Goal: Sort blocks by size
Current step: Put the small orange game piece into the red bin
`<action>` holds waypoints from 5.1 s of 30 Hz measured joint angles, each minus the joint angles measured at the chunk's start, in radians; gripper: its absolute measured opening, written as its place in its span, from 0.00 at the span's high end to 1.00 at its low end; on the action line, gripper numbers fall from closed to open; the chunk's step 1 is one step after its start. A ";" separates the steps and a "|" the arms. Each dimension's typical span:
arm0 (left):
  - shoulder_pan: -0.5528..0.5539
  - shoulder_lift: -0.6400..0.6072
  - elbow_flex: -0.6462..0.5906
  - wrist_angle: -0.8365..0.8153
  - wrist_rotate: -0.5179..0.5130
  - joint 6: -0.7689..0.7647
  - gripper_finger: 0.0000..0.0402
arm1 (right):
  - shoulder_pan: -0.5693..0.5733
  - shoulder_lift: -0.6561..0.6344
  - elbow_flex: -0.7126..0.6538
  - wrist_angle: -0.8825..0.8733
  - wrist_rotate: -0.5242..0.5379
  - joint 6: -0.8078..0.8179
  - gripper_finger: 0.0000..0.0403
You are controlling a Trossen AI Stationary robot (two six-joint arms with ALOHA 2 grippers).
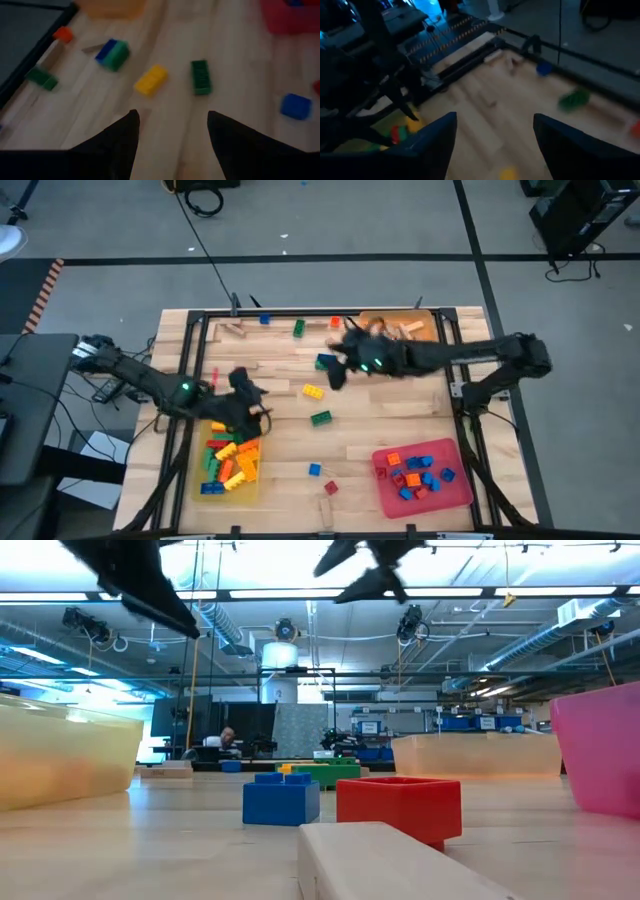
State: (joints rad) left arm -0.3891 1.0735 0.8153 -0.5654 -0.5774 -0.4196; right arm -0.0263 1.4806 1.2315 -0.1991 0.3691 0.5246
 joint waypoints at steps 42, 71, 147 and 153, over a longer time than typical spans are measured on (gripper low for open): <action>0.246 -0.360 -0.231 0.162 0.012 -0.083 0.40 | -0.640 0.957 0.895 -0.724 -0.429 -0.231 0.27; 0.246 -0.361 -0.231 0.191 -0.017 -0.081 0.40 | -0.521 0.954 0.895 -0.886 -0.503 -0.707 0.30; 0.246 -0.360 -0.231 0.179 -0.017 0.025 0.40 | -0.395 0.729 0.831 -0.856 -0.347 -0.390 0.62; 0.246 -0.360 -0.231 0.179 -0.017 0.049 0.40 | -0.263 0.549 0.832 -1.004 -0.197 -0.166 0.62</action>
State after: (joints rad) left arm -0.1429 0.7132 0.5846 -0.3862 -0.5941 -0.3706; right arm -0.2896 2.0300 2.0636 -1.2035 0.1720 0.3590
